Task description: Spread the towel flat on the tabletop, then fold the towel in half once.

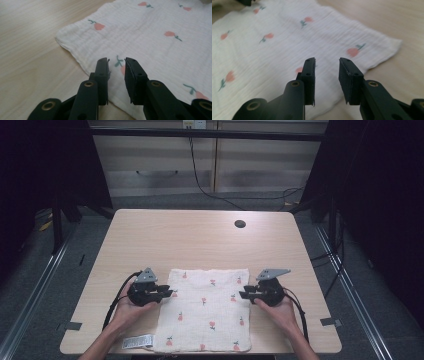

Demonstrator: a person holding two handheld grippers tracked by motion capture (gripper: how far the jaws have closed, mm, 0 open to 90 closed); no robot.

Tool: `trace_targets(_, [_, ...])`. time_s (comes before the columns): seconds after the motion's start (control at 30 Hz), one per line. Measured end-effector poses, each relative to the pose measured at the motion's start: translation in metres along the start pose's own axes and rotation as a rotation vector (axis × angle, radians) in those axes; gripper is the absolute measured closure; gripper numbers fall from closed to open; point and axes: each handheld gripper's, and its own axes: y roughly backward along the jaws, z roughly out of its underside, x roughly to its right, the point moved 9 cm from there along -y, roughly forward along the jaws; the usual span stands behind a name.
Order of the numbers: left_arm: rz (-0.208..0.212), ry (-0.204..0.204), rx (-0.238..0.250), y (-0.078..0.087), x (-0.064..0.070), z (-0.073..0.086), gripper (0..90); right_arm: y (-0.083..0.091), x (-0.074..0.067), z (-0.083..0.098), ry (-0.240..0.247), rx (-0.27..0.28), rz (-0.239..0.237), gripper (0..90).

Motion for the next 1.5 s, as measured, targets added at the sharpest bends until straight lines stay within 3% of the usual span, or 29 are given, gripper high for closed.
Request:
trace_targets(0.13, [-0.013, 0.006, -0.026, -0.006, -0.005, 0.005, 72.8, -0.002, 0.033, -0.012, -0.056, 0.022, 0.046, 67.0])
trace_targets(0.2, [-0.009, 0.0, -0.031, -0.004, -0.005, 0.006, 72.8, -0.004, 0.041, -0.014, -0.057, 0.028, 0.064, 67.2])
trace_targets(0.23, [-0.007, -0.004, -0.033, -0.004, -0.005, 0.006, 72.8, -0.009, 0.054, -0.021, -0.093, 0.064, 0.069, 67.1])
trace_targets(0.27, [-0.008, 0.003, -0.026, -0.004, -0.005, 0.006, 72.8, -0.009, 0.054, -0.021, -0.093, 0.064, 0.069, 67.1])
trace_targets(0.3, [-0.01, 0.0, -0.024, -0.004, -0.005, 0.006, 72.7, -0.017, 0.064, -0.025, -0.09, 0.055, 0.089, 67.0])
trace_targets(0.5, [0.0, 0.003, -0.018, -0.003, -0.005, 0.008, 72.6, -0.034, 0.078, -0.033, -0.115, 0.053, 0.097, 66.8])
trace_targets(0.6, [0.007, 0.008, -0.013, -0.002, -0.005, 0.008, 72.2, -0.044, 0.087, -0.03, -0.124, 0.026, 0.117, 65.7])
trace_targets(0.77, [0.004, 0.007, -0.014, -0.002, -0.005, 0.008, 72.2, -0.047, 0.085, -0.029, -0.125, 0.032, 0.105, 67.5])
trace_targets(0.83, [0.006, 0.009, -0.015, -0.002, -0.005, 0.009, 72.1, -0.05, 0.081, -0.03, -0.12, 0.02, 0.1, 79.4])
trace_targets(0.87, [0.006, 0.011, -0.016, -0.002, -0.005, 0.009, 72.1, -0.05, 0.081, -0.03, -0.12, 0.02, 0.1, 79.4])
trace_targets(0.93, [0.006, 0.015, -0.014, -0.002, -0.005, 0.009, 72.1, -0.051, 0.081, -0.031, -0.132, 0.03, 0.096, 88.0])
trace_targets(1.13, [0.028, 0.051, -0.004, 0.0, -0.007, 0.01, 70.9, -0.045, 0.083, -0.033, -0.144, 0.053, 0.084, 88.8])
trace_targets(1.3, [0.029, 0.081, 0.008, 0.001, -0.008, 0.005, 66.6, -0.04, 0.074, -0.038, -0.13, 0.074, 0.07, 88.9])
trace_targets(1.37, [0.016, 0.116, 0.048, 0.001, -0.012, -0.006, 65.4, -0.041, 0.073, -0.039, -0.128, 0.074, 0.07, 88.9])
trace_targets(1.5, [0.008, 0.11, 0.05, -0.004, -0.018, -0.023, 61.3, -0.042, 0.073, -0.038, -0.128, 0.072, 0.066, 88.9])
